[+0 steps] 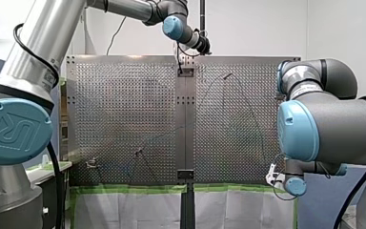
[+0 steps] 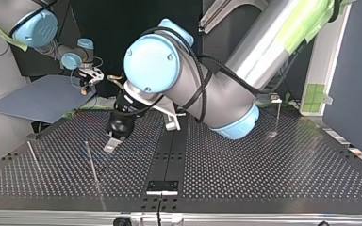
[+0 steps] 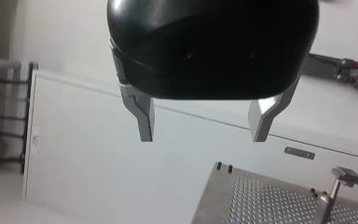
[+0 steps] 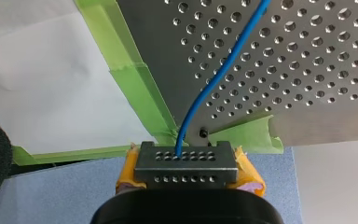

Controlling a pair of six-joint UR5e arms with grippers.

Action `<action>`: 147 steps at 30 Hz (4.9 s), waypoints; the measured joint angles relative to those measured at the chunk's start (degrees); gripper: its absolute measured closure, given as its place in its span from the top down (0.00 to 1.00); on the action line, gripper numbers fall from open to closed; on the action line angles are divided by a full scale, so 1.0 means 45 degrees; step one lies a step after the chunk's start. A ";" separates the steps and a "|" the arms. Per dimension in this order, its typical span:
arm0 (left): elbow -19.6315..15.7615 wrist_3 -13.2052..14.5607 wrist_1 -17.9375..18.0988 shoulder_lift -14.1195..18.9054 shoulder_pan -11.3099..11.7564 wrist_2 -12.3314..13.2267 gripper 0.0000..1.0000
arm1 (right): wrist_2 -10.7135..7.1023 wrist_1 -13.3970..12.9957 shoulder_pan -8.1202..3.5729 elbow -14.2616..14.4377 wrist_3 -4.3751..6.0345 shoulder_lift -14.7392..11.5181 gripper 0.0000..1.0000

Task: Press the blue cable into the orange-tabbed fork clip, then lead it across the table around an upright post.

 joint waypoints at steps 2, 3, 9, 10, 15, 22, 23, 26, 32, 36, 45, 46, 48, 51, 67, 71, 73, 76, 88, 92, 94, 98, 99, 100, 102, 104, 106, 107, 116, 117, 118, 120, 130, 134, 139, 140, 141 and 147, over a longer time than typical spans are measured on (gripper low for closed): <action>0.0051 0.0239 -0.0026 0.0023 -0.0004 0.0202 1.00 | -0.0001 0.0000 0.0008 0.0000 0.0000 0.0000 0.00; 0.0067 0.0409 -0.0049 -0.0018 -0.0005 0.0327 1.00 | -0.0003 0.0001 0.0012 0.0001 0.0000 0.0001 0.00; 0.0085 0.1110 -0.0349 -0.0509 -0.0016 0.0580 1.00 | -0.0015 0.0001 0.0017 0.0001 0.0001 0.0001 0.00; 0.0086 0.1253 -0.0365 -0.0643 -0.0027 0.0595 1.00 | -0.0016 0.0001 0.0018 0.0001 0.0000 0.0001 0.00; 0.0089 0.1809 -0.0118 -0.1138 -0.0048 0.0732 1.00 | -0.0013 0.0002 0.0027 -0.0001 -0.0007 0.0001 0.00; 0.0136 0.2397 0.0178 -0.1502 -0.0067 0.1173 1.00 | -0.0014 -0.0009 0.0040 -0.0001 -0.0013 0.0002 0.00; 0.0148 0.2420 0.0207 -0.1570 -0.0074 0.1214 1.00 | -0.0015 -0.0009 0.0042 0.0000 -0.0014 0.0001 0.00; 0.0176 0.2440 0.0370 -0.1701 -0.0112 0.1379 1.00 | -0.0017 -0.0003 0.0044 -0.0001 -0.0018 0.0001 0.00; 0.0183 0.2430 0.0483 -0.1761 -0.0145 0.1513 1.00 | -0.0017 0.0000 0.0041 0.0000 -0.0019 0.0001 0.00; 0.0186 0.2426 0.0459 -0.1763 -0.0190 0.1527 1.00 | -0.0017 0.0001 0.0044 -0.0001 -0.0012 -0.0001 0.00; 0.0187 0.2399 0.0370 -0.1766 -0.0264 0.1487 1.00 | -0.0030 0.0000 0.0023 -0.0001 0.0015 -0.0004 0.00; 0.0187 0.2395 0.0349 -0.1764 -0.0277 0.1480 1.00 | -0.0047 0.0006 0.0019 -0.0001 0.0022 -0.0003 0.00; 0.0187 0.2390 0.0300 -0.1762 -0.0317 0.1446 1.00 | -0.0088 0.0013 0.0022 -0.0001 0.0030 -0.0006 0.00; 0.0187 0.2382 0.0266 -0.1760 -0.0381 0.1295 1.00 | -0.0144 0.0023 0.0028 0.0002 0.0036 -0.0004 0.00; 0.0184 0.2279 -0.0186 -0.1747 -0.0508 -0.0010 1.00 | -0.0173 0.0062 0.0042 0.0002 0.0039 0.0001 0.00; 0.0185 0.2362 -0.0303 -0.1750 -0.0512 -0.0372 1.00 | -0.0169 0.0062 0.0043 0.0006 0.0039 0.0002 0.00; 0.0183 0.2395 -0.0319 -0.1750 -0.0514 -0.0543 1.00 | -0.0168 0.0062 0.0044 0.0003 0.0039 0.0001 0.00; 0.0185 0.2457 -0.0330 -0.1742 -0.0516 -0.0886 1.00 | -0.0163 0.0062 0.0044 0.0005 0.0039 0.0002 0.00; 0.0186 0.2617 -0.0346 -0.1745 -0.0545 -0.2241 1.00 | -0.0173 0.0062 0.0046 0.0001 0.0039 0.0002 0.00; 0.0185 0.2626 -0.0381 -0.1741 -0.0552 -0.2698 1.00 | -0.0173 0.0061 0.0046 0.0001 0.0040 0.0002 0.00; 0.0183 0.2624 -0.0387 -0.1740 -0.0553 -0.2929 1.00 | -0.0174 0.0061 0.0046 0.0002 0.0039 0.0002 0.00; 0.0183 0.2621 -0.0391 -0.1742 -0.0556 -0.3322 1.00 | -0.0174 0.0061 0.0046 0.0002 0.0040 0.0002 0.00; 0.0184 0.2625 -0.0391 -0.1740 -0.0556 -0.3477 1.00 | -0.0173 0.0061 0.0046 0.0004 0.0039 0.0002 0.00; 0.0184 0.2628 -0.0391 -0.1740 -0.0556 -0.3549 1.00 | -0.0174 0.0062 0.0046 0.0004 0.0039 0.0002 0.00; 0.0185 0.2634 -0.0391 -0.1739 -0.0556 -0.3647 1.00 | -0.0174 0.0062 0.0046 0.0004 0.0036 0.0002 0.00; 0.0185 0.2637 -0.0391 -0.1740 -0.0556 -0.3685 1.00 | -0.0174 0.0061 0.0046 0.0003 0.0029 0.0001 0.00; 0.0186 0.2643 -0.0391 -0.1741 -0.0556 -0.3704 1.00 | -0.0173 0.0062 0.0045 0.0002 0.0024 0.0001 0.00; 0.0187 0.2654 -0.0391 -0.1741 -0.0557 -0.3715 1.00 | -0.0174 0.0061 0.0045 0.0001 0.0023 0.0002 0.00; 0.0186 0.3015 -0.0388 -0.1739 -0.0556 -0.3725 1.00 | -0.0183 0.0062 0.0047 -0.0001 0.0007 0.0002 0.00; 0.0182 0.3121 -0.0390 -0.1739 -0.0556 -0.3719 1.00 | -0.0186 0.0061 0.0047 -0.0001 0.0006 0.0001 0.00; 0.0182 0.3167 -0.0390 -0.1739 -0.0556 -0.3716 1.00 | -0.0190 0.0061 0.0048 -0.0001 0.0004 0.0001 0.00; 0.0183 0.3292 -0.0391 -0.1738 -0.0556 -0.3706 1.00 | -0.0205 0.0061 0.0047 0.0003 0.0002 0.0002 0.00; 0.0185 0.3514 -0.0392 -0.1738 -0.0573 -0.3697 1.00 | -0.0251 0.0062 0.0051 0.0002 -0.0018 0.0001 0.00; 0.0185 0.3522 -0.0392 -0.1738 -0.0572 -0.3695 1.00 | -0.0251 0.0061 0.0051 0.0001 -0.0019 0.0001 0.00; 0.0186 0.3505 -0.0392 -0.1738 -0.0574 -0.3693 1.00 | -0.0275 0.0069 0.0053 -0.0001 -0.0019 -0.0001 0.00; 0.0186 0.3503 -0.0391 -0.1738 -0.0574 -0.3689 1.00 | -0.0283 0.0072 0.0054 0.0000 -0.0020 0.0000 0.00; 0.0186 0.3496 -0.0392 -0.1738 -0.0576 -0.3687 1.00 | -0.0290 0.0075 0.0054 0.0002 -0.0018 -0.0001 0.00; 0.0168 0.3205 -0.0492 -0.1735 -0.0594 -0.3723 1.00 | -0.0309 0.0096 0.0049 0.0000 -0.0012 -0.0002 0.00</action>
